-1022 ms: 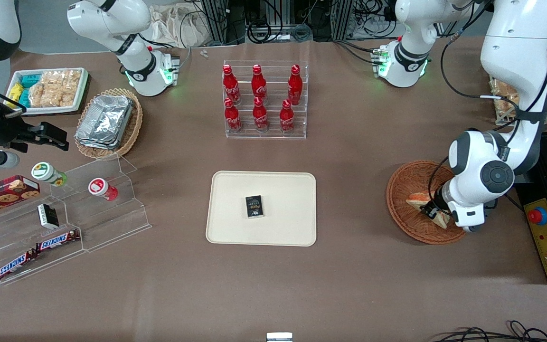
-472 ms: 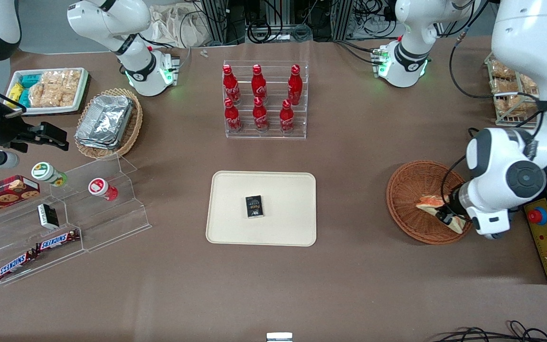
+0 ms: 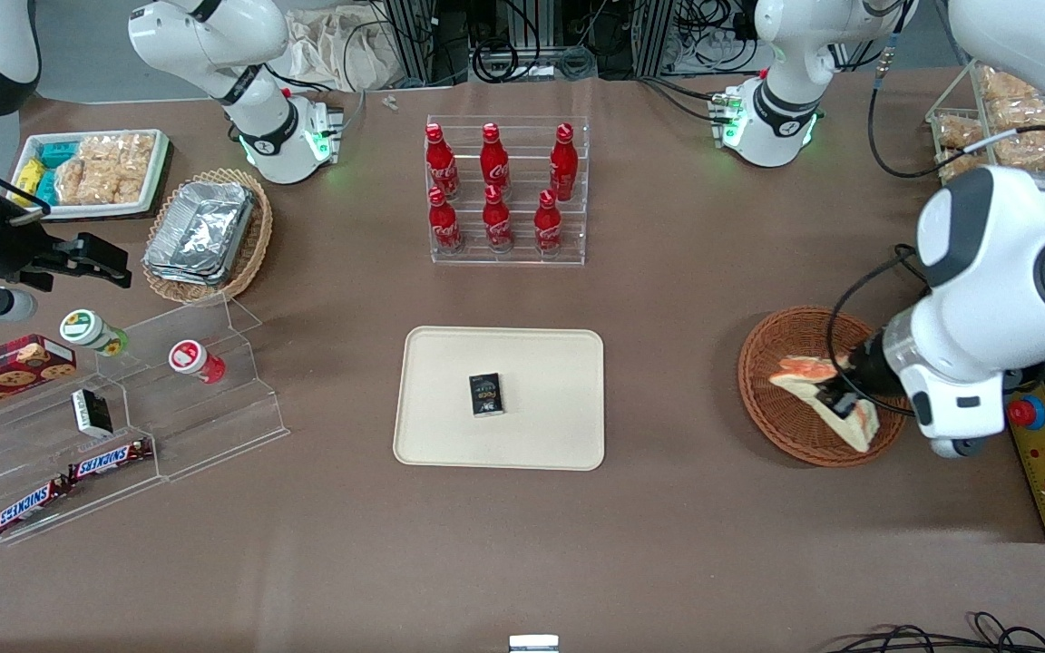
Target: Place sandwich from basket to tray
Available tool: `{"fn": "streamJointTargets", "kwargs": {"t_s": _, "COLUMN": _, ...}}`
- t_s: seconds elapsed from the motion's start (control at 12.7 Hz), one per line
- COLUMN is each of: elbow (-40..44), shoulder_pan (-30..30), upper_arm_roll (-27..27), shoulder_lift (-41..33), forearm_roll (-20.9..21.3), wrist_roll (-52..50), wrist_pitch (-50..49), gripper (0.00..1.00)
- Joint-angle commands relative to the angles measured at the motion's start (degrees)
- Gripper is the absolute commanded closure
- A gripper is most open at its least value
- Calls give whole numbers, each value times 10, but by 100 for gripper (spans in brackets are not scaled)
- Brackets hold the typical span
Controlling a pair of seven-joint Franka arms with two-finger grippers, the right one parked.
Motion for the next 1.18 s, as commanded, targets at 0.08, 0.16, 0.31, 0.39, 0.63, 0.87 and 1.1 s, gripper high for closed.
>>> {"fn": "streamJointTargets", "kwargs": {"t_s": 0.08, "elbow": 50, "shoulder_pan": -71, "upper_arm_roll": -80, "shoulder_lift": 88, "forearm_roll": 83, "wrist_roll": 1, "wrist_pitch": 21, "gripper": 100}}
{"fn": "streamJointTargets", "kwargs": {"t_s": 0.16, "elbow": 56, "shoulder_pan": -116, "upper_arm_roll": -79, "shoulder_lift": 118, "forearm_roll": 147, "wrist_roll": 24, "wrist_pitch": 60, "gripper": 100}}
{"fn": "streamJointTargets", "kwargs": {"t_s": 0.31, "elbow": 56, "shoulder_pan": -140, "upper_arm_roll": -80, "shoulder_lift": 168, "forearm_roll": 179, "wrist_roll": 43, "wrist_pitch": 116, "gripper": 100}}
{"fn": "streamJointTargets", "kwargs": {"t_s": 0.39, "elbow": 55, "shoulder_pan": -153, "upper_arm_roll": -80, "shoulder_lift": 189, "forearm_roll": 180, "wrist_roll": 83, "wrist_pitch": 129, "gripper": 100}}
{"fn": "streamJointTargets", "kwargs": {"t_s": 0.63, "elbow": 58, "shoulder_pan": -183, "upper_arm_roll": -79, "shoulder_lift": 245, "forearm_roll": 181, "wrist_roll": 163, "wrist_pitch": 142, "gripper": 100}}
{"fn": "streamJointTargets", "kwargs": {"t_s": 0.87, "elbow": 58, "shoulder_pan": -203, "upper_arm_roll": -77, "shoulder_lift": 279, "forearm_roll": 184, "wrist_roll": 186, "wrist_pitch": 148, "gripper": 100}}
{"fn": "streamJointTargets", "kwargs": {"t_s": 1.1, "elbow": 78, "shoulder_pan": -205, "upper_arm_roll": -76, "shoulder_lift": 304, "forearm_roll": 184, "wrist_roll": 192, "wrist_pitch": 150, "gripper": 90}}
